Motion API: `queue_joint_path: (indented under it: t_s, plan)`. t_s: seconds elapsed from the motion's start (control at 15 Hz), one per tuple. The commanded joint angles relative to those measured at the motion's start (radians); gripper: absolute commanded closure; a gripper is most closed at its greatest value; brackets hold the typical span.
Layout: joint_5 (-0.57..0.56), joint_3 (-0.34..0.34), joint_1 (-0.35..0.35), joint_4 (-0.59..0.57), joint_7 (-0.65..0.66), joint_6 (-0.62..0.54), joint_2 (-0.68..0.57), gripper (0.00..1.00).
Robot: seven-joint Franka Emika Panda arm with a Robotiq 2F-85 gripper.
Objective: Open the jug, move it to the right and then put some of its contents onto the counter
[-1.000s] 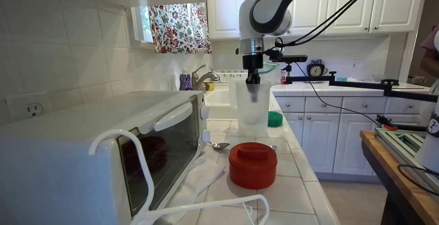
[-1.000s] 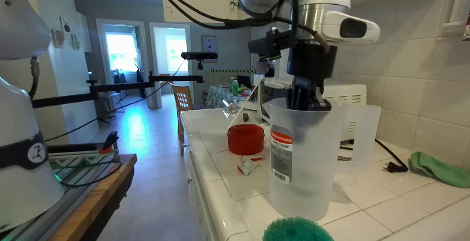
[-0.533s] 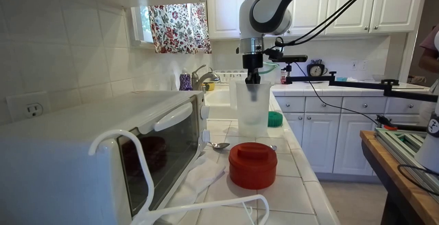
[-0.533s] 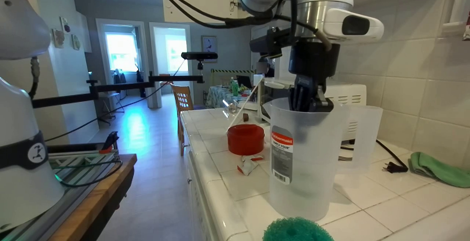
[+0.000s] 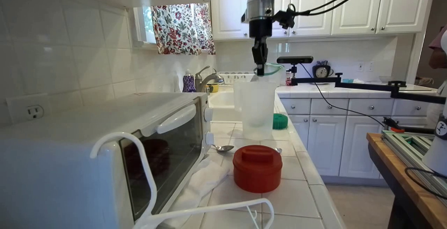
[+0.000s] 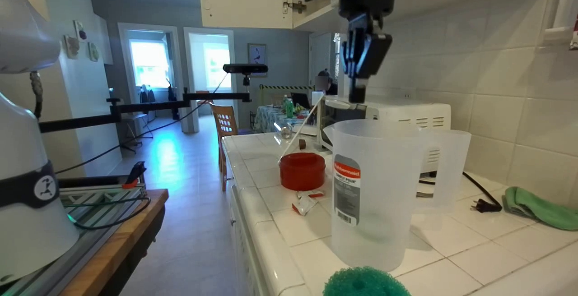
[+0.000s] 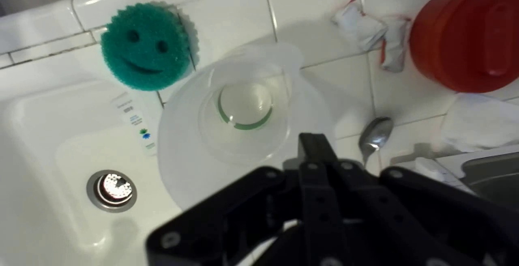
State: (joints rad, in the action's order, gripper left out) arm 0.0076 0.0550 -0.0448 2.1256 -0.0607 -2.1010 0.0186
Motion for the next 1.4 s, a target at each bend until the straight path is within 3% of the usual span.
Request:
queue_joint_path:
  t_s: [0.0, 0.13, 0.4, 0.47, 0.53, 0.67, 1.13, 1.33]
  plan:
    - [0.018, -0.033, 0.031, 0.007, -0.04, 0.12, 0.1, 1.0]
    - [0.04, -0.057, 0.063, 0.012, -0.057, 0.123, 0.119, 1.0]
    - [0.045, -0.094, 0.105, 0.041, -0.062, 0.015, 0.069, 1.0]
    - [0.044, -0.099, 0.11, 0.047, -0.06, -0.001, 0.056, 0.95]
    - [0.025, -0.104, 0.109, 0.06, -0.047, -0.052, 0.027, 0.73]
    - [0.015, -0.107, 0.107, 0.07, -0.036, -0.103, -0.013, 0.7]
    - [0.02, -0.106, 0.104, 0.064, -0.032, -0.132, -0.059, 0.18]
    - [0.02, -0.106, 0.104, 0.06, -0.031, -0.13, -0.061, 0.01]
